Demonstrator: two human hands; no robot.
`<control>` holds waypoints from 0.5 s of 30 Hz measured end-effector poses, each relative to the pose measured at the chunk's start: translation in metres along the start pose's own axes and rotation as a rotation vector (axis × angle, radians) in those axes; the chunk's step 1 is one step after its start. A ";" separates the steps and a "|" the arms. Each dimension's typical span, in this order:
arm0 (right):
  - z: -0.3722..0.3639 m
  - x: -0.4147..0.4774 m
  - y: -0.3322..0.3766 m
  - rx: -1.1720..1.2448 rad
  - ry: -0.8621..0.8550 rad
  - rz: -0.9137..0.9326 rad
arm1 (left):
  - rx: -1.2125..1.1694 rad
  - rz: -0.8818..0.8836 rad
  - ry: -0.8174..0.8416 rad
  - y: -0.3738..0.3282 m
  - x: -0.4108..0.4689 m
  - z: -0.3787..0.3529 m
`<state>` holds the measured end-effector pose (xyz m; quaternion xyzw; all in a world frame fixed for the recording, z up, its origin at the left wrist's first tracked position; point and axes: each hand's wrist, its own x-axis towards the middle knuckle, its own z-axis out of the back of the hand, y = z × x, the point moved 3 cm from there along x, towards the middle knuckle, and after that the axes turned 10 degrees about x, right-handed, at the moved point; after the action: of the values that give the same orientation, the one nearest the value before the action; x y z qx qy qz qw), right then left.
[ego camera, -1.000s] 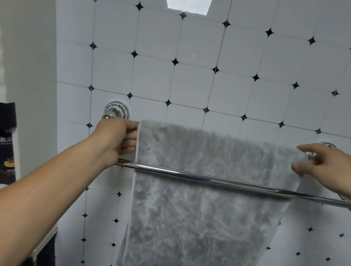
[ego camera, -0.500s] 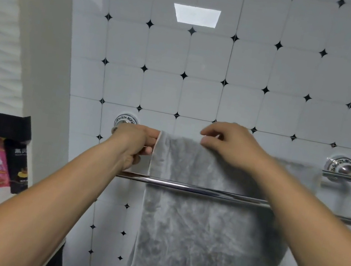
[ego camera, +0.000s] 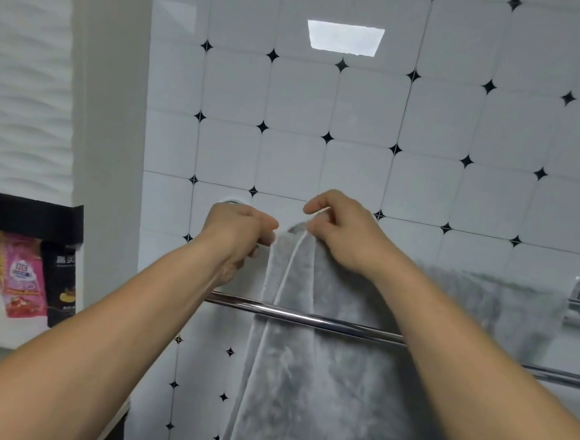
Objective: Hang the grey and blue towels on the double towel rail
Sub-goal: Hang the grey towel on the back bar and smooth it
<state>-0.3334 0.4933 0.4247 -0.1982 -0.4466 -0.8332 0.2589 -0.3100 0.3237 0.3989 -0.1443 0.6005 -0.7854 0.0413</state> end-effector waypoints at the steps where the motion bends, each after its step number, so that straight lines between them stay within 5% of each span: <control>1: -0.004 -0.002 0.000 0.038 0.029 0.006 | 0.020 -0.002 0.019 -0.001 -0.002 -0.002; 7: 0.047 -0.027 -0.017 -0.067 0.027 0.003 | 0.065 -0.012 0.050 -0.003 -0.010 -0.015; 15: 0.221 -0.120 -0.077 -0.457 -0.050 -0.331 | 0.037 -0.074 -0.040 -0.001 0.008 -0.015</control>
<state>-0.2637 0.7472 0.4234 -0.1963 -0.2797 -0.9381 0.0568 -0.3217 0.3357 0.3980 -0.1813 0.5790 -0.7944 0.0267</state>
